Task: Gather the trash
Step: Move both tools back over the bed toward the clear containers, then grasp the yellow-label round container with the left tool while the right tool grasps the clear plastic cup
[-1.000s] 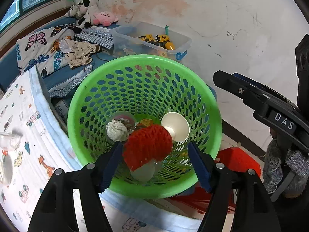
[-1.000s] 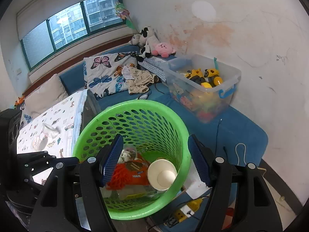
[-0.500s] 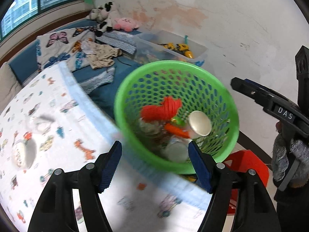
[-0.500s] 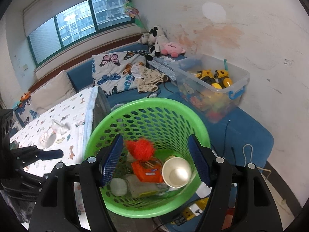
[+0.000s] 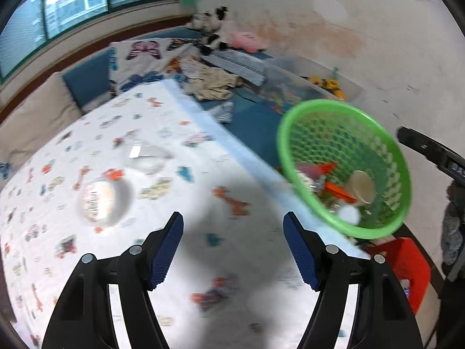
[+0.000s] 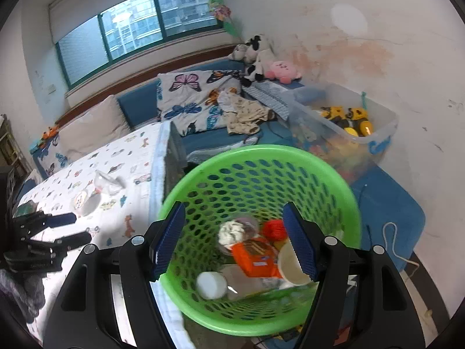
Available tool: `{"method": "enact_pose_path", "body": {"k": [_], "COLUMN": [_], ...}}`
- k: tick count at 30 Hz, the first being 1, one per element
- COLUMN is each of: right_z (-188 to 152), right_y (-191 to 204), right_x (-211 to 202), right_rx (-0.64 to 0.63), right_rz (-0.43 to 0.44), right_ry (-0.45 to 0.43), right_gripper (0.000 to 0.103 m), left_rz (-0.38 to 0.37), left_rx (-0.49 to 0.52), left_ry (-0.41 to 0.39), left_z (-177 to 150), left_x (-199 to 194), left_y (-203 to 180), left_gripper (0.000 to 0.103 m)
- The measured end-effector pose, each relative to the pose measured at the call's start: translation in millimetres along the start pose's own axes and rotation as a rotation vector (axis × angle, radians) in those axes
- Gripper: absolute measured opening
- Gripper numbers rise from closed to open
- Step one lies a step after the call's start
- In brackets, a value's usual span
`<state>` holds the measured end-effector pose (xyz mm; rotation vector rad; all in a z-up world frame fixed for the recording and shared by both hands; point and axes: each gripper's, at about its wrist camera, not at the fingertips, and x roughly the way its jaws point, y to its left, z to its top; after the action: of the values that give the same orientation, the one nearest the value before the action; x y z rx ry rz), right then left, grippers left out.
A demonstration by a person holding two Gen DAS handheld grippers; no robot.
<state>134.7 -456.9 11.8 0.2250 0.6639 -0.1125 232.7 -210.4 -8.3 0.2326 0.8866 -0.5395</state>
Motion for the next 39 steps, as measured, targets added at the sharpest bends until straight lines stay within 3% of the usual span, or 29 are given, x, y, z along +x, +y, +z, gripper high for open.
{"method": "enact_pose_path", "body": {"k": [5, 8, 12, 19, 34, 39], "right_z": [2.1, 3.6, 5.3, 10.9, 19.1, 21.9], "right_y": [20.0, 32.9, 50.9, 82.9, 136.8, 149.7], "right_x": [8.8, 15.7, 25.2, 46.8, 95.1, 108.4], "right_rx": [-0.025, -0.042, -0.068, -0.1, -0.171, -0.175], "right_rz": [0.03, 0.051, 0.077, 0.12, 0.174, 0.195], "right_ry": [0.013, 0.026, 0.038, 0.068, 0.13, 0.152], "right_gripper": [0.07, 0.071, 0.071, 0.071, 0.072, 0.072], "left_rz": [0.105, 0.17, 0.207, 0.189, 0.145, 0.129], "left_rx": [-0.056, -0.082, -0.112, -0.15, -0.159, -0.16], "left_ry": [-0.007, -0.007, 0.008, 0.055, 0.074, 0.071], "left_z": [-0.7, -0.9, -1.1, -1.6, 5.4, 7.4], "left_x": [2.1, 5.3, 13.3, 34.6, 69.4, 72.7], "left_y": [44.5, 71.8, 103.1, 136.3, 149.4, 152.1], "left_gripper": [0.075, 0.084, 0.086, 0.088, 0.088, 0.071]}}
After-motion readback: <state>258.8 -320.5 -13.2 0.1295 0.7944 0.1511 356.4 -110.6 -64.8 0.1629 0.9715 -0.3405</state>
